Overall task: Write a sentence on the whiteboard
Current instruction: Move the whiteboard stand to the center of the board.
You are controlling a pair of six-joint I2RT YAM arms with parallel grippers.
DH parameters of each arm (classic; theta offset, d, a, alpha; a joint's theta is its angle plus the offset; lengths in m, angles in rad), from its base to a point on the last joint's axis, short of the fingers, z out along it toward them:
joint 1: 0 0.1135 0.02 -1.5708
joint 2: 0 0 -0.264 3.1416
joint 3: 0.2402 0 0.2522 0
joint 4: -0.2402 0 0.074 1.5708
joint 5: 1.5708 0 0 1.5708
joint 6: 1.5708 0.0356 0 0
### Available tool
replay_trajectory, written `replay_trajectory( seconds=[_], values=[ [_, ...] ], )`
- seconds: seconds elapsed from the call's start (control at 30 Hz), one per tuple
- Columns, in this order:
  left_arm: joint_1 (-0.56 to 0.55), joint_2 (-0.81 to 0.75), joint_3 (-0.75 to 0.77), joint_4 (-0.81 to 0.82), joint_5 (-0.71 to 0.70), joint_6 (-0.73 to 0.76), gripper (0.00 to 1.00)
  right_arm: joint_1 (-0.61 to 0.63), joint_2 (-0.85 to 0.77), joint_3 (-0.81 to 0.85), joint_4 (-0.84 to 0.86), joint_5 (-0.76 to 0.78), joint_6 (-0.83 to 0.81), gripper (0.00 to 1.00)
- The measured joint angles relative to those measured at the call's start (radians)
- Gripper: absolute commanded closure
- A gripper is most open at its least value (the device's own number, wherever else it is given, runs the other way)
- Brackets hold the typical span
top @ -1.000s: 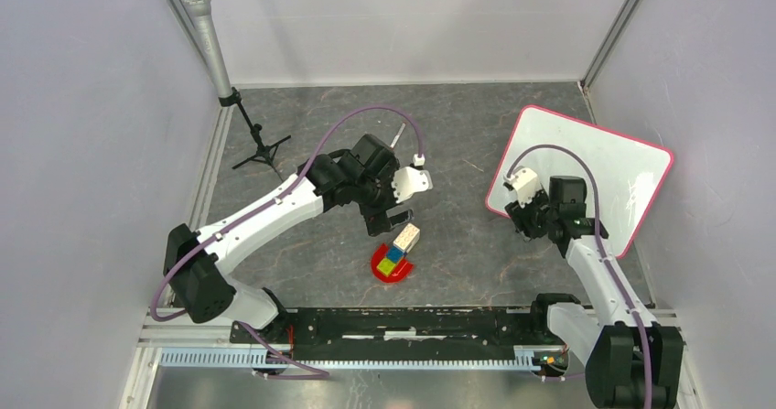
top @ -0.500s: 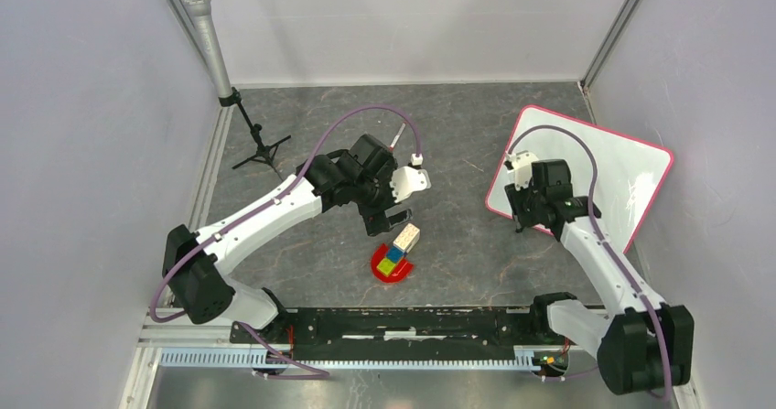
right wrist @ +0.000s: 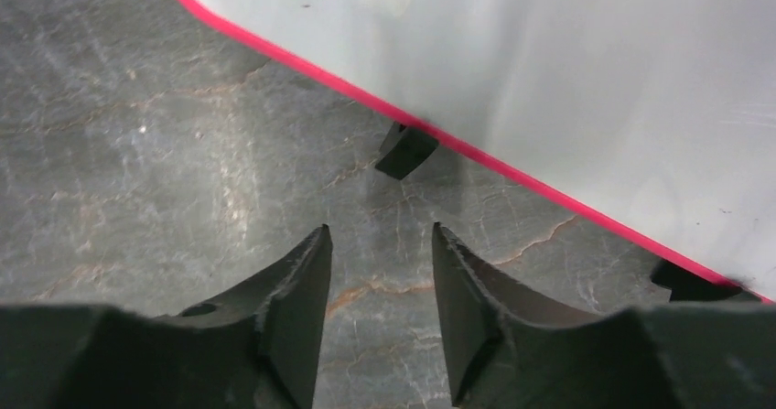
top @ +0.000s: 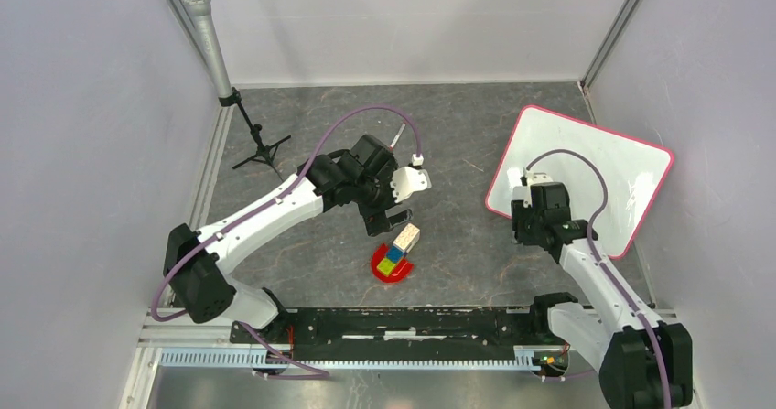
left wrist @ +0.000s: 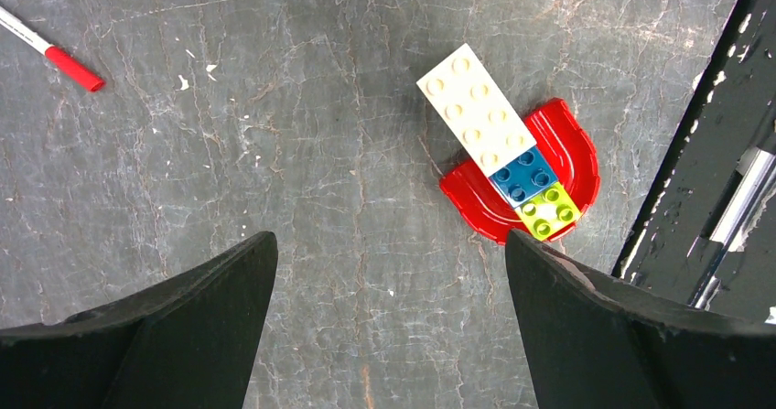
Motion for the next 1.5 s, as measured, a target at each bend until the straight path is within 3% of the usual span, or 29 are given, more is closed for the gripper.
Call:
replay_trajectory(
  seconds=[0.37,0.6,0.8,1.0,1.5],
  values=[
    [0.0,0.004,0.001,0.0,0.0,0.0,0.0,0.0,0.017,-0.089,0.198,0.083,0.054,0.46],
    [0.0,0.004,0.002,0.0,0.0,0.0,0.0,0.0,0.117,-0.089,0.276,0.093,0.065,0.54],
    [0.0,0.004,0.002,0.0,-0.001,0.0,0.0,0.0,0.144,-0.097,0.311,0.097,0.063,0.69],
    [0.0,0.004,0.002,-0.001,-0.008,0.0,0.0,-0.002,0.151,-0.106,0.327,0.098,0.075,0.99],
    [0.066,0.003,0.021,-0.012,0.002,-0.018,0.0,0.06,0.137,-0.138,0.399,0.036,-0.005,1.0]
  ],
)
